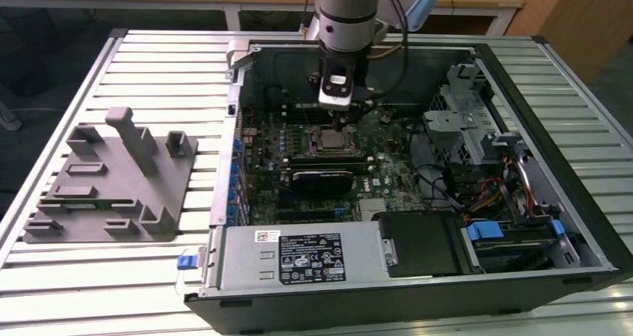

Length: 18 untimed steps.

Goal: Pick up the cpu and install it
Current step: 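Close the cpu cover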

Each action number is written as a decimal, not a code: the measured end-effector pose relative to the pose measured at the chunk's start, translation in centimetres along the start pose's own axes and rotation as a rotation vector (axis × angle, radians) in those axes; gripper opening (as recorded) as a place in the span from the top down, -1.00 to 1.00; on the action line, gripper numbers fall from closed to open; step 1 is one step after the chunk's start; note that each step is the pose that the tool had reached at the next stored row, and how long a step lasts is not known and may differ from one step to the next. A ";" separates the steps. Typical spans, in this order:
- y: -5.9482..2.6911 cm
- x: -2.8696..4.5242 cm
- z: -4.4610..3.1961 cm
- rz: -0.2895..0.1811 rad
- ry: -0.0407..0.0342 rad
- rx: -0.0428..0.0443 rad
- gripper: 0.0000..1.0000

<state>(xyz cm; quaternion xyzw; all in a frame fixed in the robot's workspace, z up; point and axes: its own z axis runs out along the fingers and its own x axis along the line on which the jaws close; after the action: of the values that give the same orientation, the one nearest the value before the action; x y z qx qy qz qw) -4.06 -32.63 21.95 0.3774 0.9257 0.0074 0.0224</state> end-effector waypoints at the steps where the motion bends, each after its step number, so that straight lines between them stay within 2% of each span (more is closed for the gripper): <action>1: 0.00 0.00 0.00 -0.018 0.0005 -0.0006 0.79; 18: 0.00 0.00 0.09 -0.327 0.0100 -0.0116 0.79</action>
<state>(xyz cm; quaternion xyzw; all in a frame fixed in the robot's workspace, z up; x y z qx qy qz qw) -4.06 -32.63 21.87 0.2218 0.9748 0.0109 0.0209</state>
